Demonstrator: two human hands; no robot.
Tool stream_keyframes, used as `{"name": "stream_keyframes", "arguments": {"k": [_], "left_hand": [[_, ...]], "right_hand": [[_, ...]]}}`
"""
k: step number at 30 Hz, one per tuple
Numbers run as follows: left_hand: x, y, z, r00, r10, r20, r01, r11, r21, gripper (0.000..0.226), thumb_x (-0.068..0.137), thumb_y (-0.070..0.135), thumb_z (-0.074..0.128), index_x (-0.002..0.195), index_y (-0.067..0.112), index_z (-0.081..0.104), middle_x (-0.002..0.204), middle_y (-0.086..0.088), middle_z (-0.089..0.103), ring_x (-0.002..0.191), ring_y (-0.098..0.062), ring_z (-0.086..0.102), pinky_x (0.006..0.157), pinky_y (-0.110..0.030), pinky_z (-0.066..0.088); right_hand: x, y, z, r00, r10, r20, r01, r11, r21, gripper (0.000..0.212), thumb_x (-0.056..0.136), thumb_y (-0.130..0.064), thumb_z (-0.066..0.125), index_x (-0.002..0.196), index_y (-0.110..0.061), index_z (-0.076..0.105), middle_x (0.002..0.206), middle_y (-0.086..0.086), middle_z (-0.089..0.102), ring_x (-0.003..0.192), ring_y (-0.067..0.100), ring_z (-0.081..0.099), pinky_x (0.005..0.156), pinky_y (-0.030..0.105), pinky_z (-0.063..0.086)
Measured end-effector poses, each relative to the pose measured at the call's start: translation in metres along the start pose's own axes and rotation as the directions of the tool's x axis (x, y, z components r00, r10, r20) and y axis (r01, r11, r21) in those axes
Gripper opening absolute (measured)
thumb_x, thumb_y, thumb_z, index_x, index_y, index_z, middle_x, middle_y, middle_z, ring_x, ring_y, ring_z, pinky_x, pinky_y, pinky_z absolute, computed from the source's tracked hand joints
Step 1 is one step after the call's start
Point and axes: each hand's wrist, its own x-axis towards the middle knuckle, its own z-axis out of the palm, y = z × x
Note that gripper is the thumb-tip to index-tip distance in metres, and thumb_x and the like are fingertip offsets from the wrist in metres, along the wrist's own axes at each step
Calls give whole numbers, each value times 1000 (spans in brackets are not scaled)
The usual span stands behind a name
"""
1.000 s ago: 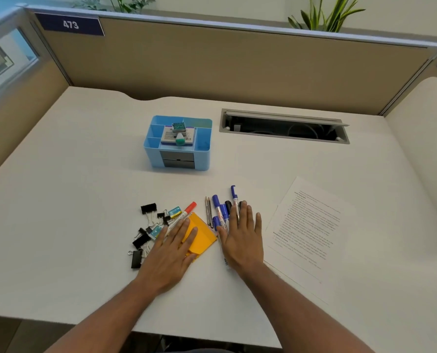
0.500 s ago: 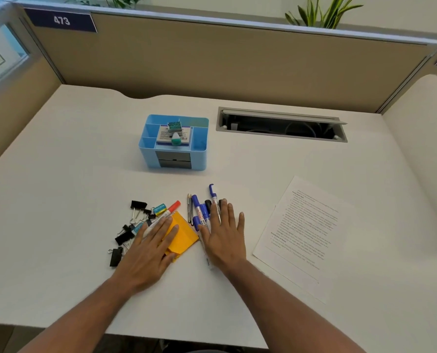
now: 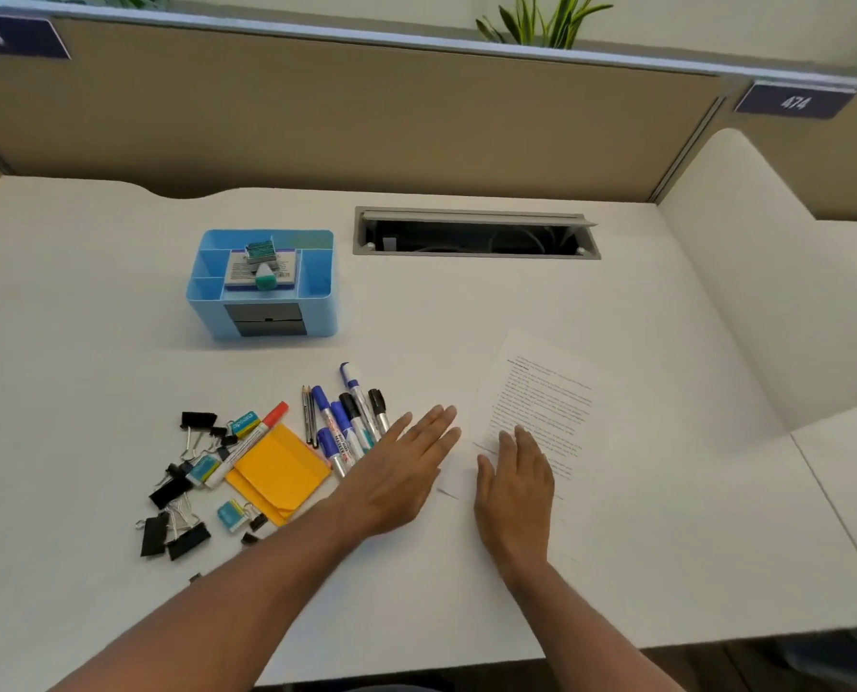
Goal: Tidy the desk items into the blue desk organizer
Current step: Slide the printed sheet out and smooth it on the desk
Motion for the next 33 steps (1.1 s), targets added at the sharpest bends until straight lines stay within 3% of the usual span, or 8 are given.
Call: {"name": "stream_keyframes", "arguments": {"k": [5, 8, 12, 21, 33], "left_hand": [[30, 23, 15, 996, 81, 28, -82, 995, 55, 71, 95, 4, 46, 157, 14, 12, 165, -8, -1, 152, -21, 0, 119, -36, -4], [35, 25, 19, 991, 84, 108, -93, 992, 82, 61, 102, 12, 39, 157, 14, 12, 165, -9, -1, 152, -23, 1, 119, -37, -4], [31, 24, 17, 987, 27, 159, -42, 995, 93, 53, 107, 26, 28, 156, 13, 15, 165, -10, 4, 152, -23, 5, 122, -40, 1], [15, 10, 16, 979, -164, 123, 141, 973, 182, 53, 100, 35, 47, 146, 9, 43, 152, -18, 40, 143, -33, 34, 118, -47, 19], [11, 2, 15, 982, -186, 26, 183, 978, 104, 56, 104, 36, 37, 153, 11, 25, 161, -16, 22, 150, -31, 18, 117, -38, 0]], "right_hand": [[-11, 38, -13, 987, 151, -60, -153, 988, -25, 43, 98, -32, 53, 135, -9, 50, 139, 13, 52, 127, 31, 48, 104, 47, 45], [-13, 50, -13, 981, 184, -63, -187, 981, -46, 41, 97, -30, 55, 133, -9, 51, 136, 12, 53, 124, 30, 49, 101, 45, 46], [-8, 54, -8, 992, 116, -58, -119, 991, -59, 43, 98, -28, 55, 135, -8, 52, 138, 13, 53, 126, 30, 49, 103, 45, 44], [38, 36, 3, 986, -140, 85, 143, 989, -33, 47, 101, -25, 48, 146, -9, 46, 152, 10, 45, 141, 26, 40, 116, 46, 33], [45, 26, 10, 979, -196, 64, 200, 977, -70, 46, 100, -25, 51, 143, -9, 49, 149, 10, 48, 138, 26, 43, 111, 45, 39]]}}
